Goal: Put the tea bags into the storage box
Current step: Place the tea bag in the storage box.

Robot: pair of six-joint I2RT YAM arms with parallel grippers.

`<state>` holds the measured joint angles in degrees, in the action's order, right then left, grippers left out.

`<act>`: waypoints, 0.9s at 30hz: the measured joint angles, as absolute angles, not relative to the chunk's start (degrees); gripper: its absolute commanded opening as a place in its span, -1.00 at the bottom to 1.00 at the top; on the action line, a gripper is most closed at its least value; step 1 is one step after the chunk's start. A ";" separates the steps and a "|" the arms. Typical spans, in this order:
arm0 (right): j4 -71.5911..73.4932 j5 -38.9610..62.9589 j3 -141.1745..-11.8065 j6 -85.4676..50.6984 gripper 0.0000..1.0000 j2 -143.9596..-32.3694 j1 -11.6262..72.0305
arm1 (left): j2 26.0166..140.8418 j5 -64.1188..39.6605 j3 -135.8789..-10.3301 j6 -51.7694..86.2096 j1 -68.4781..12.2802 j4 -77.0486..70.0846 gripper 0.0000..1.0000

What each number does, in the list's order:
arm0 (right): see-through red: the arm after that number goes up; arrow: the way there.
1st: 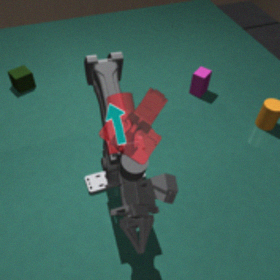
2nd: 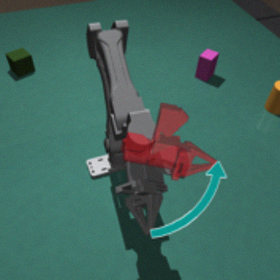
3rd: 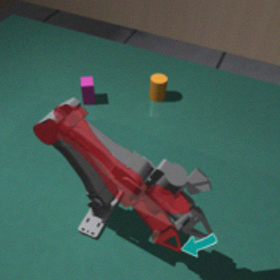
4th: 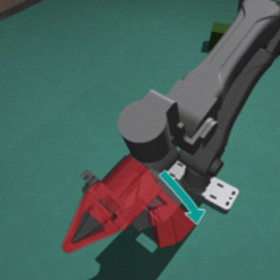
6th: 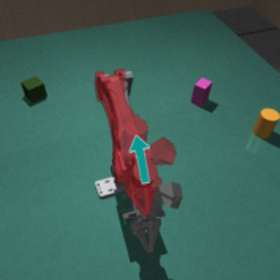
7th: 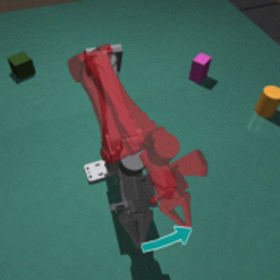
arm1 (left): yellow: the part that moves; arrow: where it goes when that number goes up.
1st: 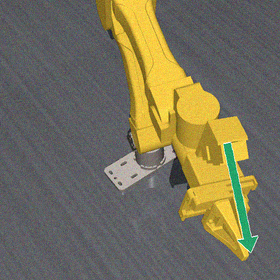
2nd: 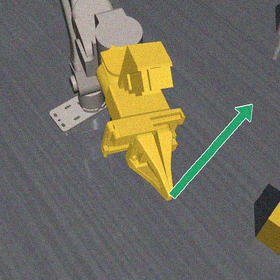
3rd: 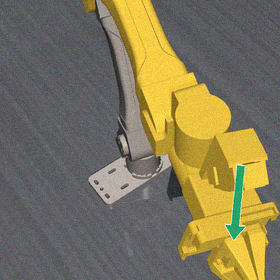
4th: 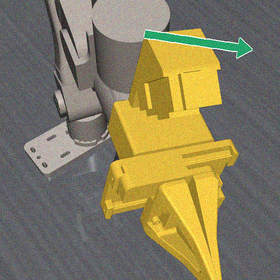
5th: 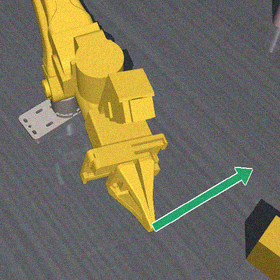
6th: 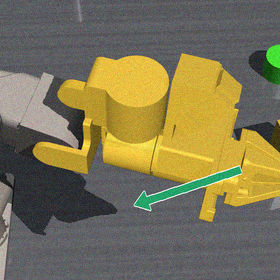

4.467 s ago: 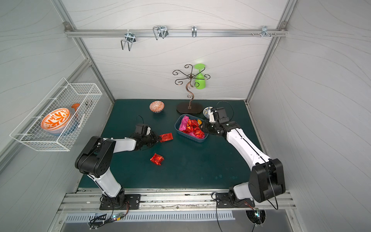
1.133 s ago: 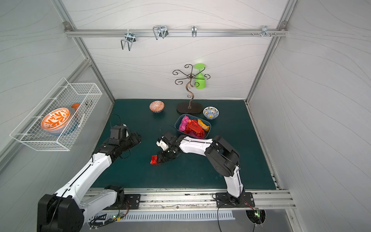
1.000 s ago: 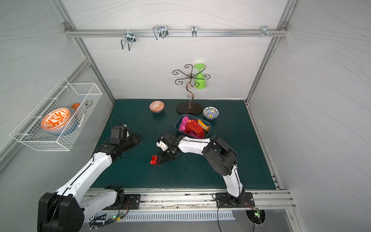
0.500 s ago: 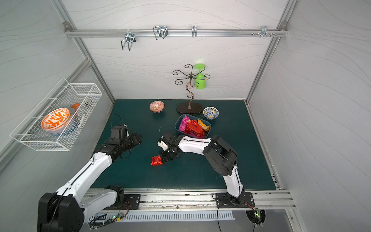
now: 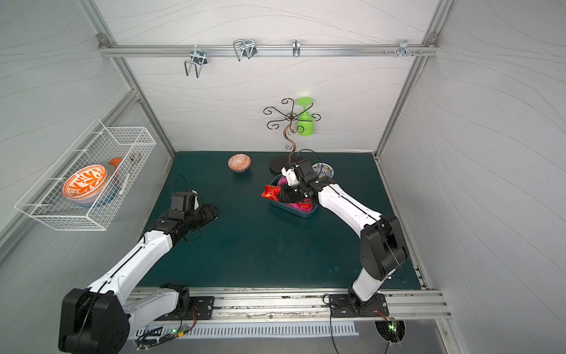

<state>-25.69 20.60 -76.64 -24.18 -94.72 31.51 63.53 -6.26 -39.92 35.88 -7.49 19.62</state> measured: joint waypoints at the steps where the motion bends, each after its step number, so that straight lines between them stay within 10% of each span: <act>1: -25.91 20.21 -76.84 -23.90 -1.00 -94.89 30.09 | 63.88 -6.90 -39.92 36.07 -7.49 19.44 0.19; 18: -32.01 12.32 -87.53 -21.15 -0.97 -111.11 25.63 | 72.36 -17.04 -39.66 37.67 -7.55 17.87 0.16; 27: -30.87 12.19 -85.47 -20.93 -0.02 -110.45 25.63 | 72.44 -17.39 -39.66 37.67 -7.55 17.45 0.16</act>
